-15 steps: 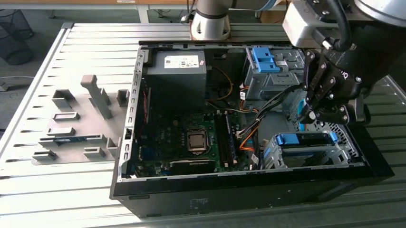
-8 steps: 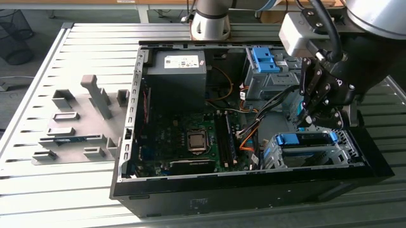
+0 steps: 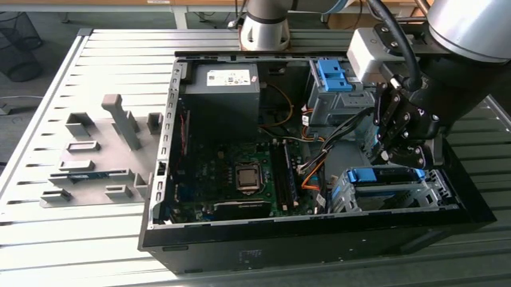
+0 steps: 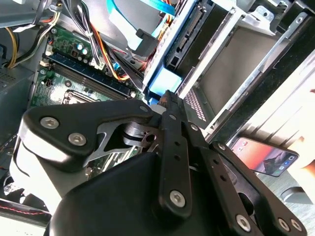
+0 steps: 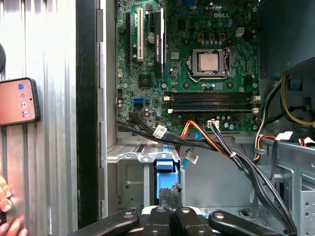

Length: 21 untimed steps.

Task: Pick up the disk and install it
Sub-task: 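Insert the disk into the insertion slot, then insert the first disk wire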

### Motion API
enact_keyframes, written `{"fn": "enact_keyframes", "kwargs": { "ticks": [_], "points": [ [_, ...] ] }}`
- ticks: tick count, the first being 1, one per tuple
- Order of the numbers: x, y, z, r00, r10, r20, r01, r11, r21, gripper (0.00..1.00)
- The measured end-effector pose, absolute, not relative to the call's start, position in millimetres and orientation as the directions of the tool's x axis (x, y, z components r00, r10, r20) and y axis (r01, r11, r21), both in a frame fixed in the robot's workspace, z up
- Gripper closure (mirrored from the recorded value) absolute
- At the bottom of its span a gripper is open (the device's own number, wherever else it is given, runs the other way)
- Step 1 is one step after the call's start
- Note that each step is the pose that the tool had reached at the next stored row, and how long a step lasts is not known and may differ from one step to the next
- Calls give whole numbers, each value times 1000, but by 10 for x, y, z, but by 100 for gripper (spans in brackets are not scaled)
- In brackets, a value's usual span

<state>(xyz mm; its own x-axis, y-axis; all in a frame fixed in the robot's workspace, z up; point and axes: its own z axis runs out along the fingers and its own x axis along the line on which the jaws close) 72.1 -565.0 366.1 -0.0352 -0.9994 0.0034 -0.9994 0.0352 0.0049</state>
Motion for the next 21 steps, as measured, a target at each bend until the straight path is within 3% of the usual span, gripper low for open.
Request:
{"fn": "enact_keyframes", "kwargs": {
  "ticks": [21],
  "points": [
    [791,-5650,3656,-35,-999,4,-999,35,5,89]
  ]
}}
